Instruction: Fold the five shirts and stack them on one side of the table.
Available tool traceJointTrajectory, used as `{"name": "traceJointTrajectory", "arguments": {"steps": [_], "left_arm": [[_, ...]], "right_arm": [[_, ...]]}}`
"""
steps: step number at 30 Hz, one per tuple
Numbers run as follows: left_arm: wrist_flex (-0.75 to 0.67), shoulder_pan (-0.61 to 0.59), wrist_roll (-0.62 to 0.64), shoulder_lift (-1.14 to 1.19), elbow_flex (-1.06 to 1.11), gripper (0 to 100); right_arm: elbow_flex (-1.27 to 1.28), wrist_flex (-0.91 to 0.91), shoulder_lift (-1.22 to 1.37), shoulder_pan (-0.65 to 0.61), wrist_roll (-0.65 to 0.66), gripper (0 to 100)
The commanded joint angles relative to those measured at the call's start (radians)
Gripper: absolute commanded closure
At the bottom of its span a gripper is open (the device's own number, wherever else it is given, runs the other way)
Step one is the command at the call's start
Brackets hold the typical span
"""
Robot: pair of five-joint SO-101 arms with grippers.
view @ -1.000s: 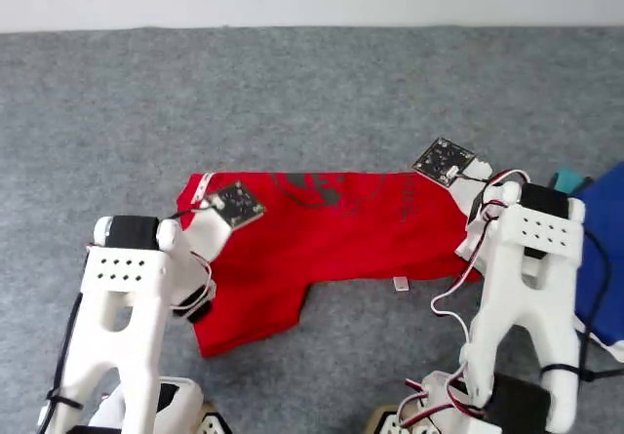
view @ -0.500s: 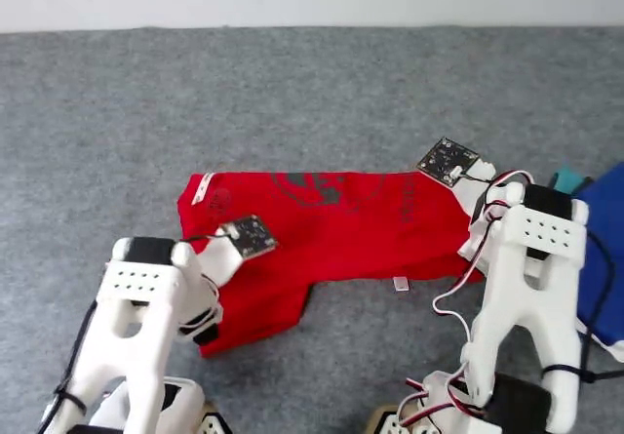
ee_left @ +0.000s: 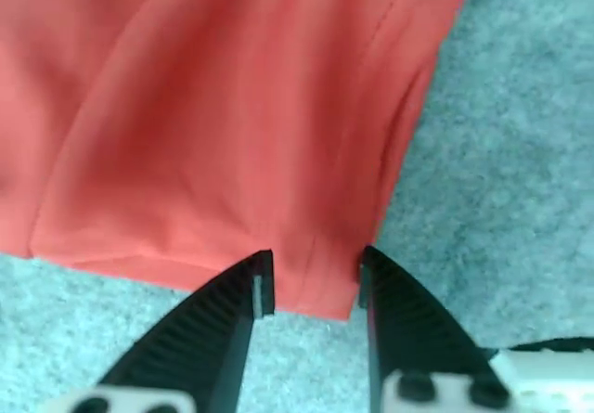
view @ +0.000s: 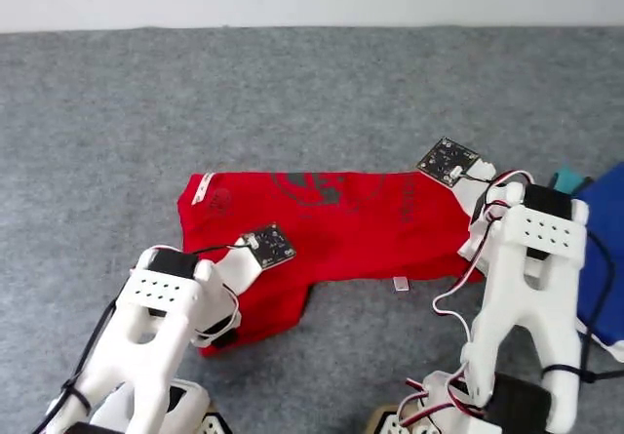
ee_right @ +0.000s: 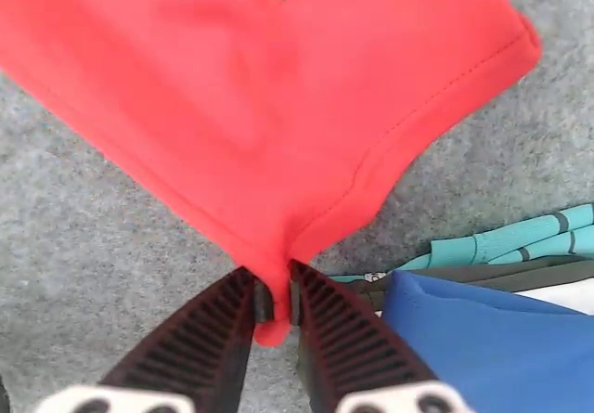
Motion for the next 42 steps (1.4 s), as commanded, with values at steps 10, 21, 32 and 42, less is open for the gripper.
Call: {"name": "traceJointTrajectory", "arguments": {"steps": [10,21,32,42], "left_arm": [[-0.040,-0.021,0.003,-0.020,0.035,84],[-0.044,-0.018,0.003,-0.020,0.033,97],[0.127,-0.021,0.006,-0.029,-0.194,99],[0.207,-0.025,0.160,-0.021,-0.654,99]], "right_arm": [[-0.011,-0.002,-0.056,0.010,0.005,98.8],[-0.011,-0.002,-0.056,0.010,0.005,98.8],[-0.017,-0.002,-0.084,0.013,0.005,98.8],[-0.150,-0.038,-0.136,0.005,0.005,98.8]]}}
